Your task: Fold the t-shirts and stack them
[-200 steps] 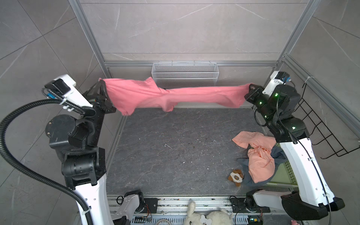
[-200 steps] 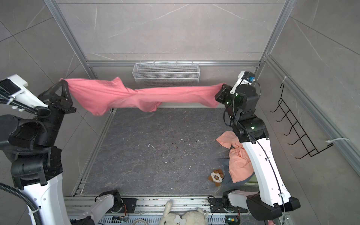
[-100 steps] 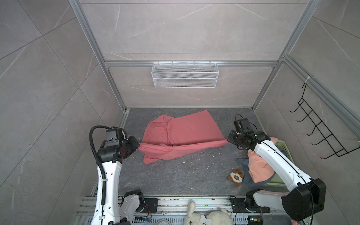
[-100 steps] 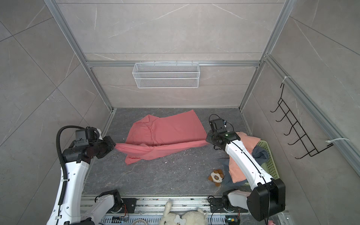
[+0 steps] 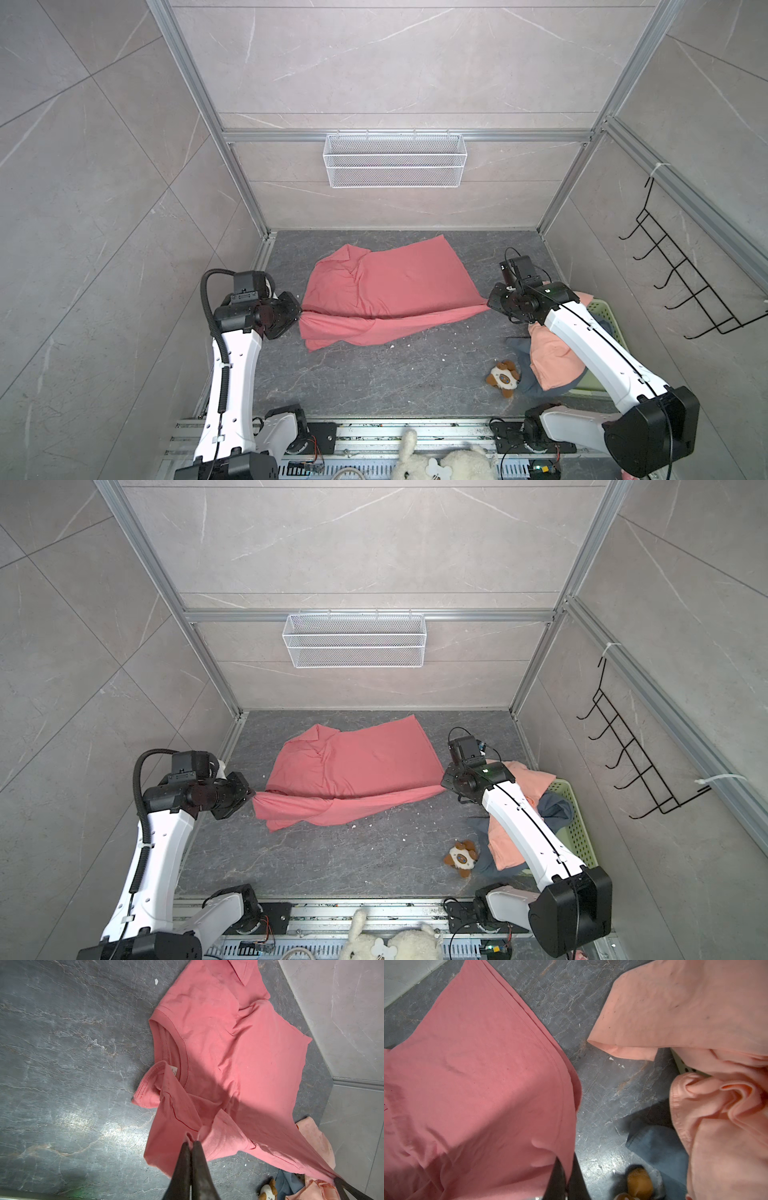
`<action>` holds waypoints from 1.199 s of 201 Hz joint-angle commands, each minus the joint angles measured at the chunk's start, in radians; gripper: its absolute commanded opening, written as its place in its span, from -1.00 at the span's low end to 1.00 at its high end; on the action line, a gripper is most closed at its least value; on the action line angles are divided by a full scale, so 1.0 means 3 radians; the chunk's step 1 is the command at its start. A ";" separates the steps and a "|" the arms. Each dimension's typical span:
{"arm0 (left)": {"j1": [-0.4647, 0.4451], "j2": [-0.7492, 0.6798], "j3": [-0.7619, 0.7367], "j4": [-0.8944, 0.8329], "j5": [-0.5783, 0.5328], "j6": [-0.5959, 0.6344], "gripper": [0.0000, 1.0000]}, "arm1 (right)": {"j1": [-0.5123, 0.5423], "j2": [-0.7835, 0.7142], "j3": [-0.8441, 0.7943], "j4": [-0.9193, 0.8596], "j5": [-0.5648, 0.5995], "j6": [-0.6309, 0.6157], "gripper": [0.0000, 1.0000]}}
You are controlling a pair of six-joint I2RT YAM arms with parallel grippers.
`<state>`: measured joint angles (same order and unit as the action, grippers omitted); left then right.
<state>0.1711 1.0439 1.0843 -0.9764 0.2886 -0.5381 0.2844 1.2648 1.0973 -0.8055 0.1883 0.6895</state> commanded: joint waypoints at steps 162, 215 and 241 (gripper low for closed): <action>0.0007 -0.0395 -0.0162 0.0845 0.0587 -0.0121 -0.33 | -0.0015 0.0350 -0.0206 0.1468 -0.0223 0.0107 -1.00; 0.0007 -0.0919 -0.0832 0.0145 -0.0140 -0.0450 0.58 | -0.0012 0.0498 -0.0638 0.1334 -0.0266 0.0109 -1.00; 0.0007 -0.0518 -0.0959 0.0283 0.0070 -0.0663 0.51 | -0.0012 0.0611 -0.0608 0.1294 -0.0250 0.0064 -1.00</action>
<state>0.1703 0.7963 0.7990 -0.9157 0.2985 -0.6571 0.2810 1.4204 0.8955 -0.4019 0.1074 0.7185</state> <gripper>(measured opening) 0.769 0.046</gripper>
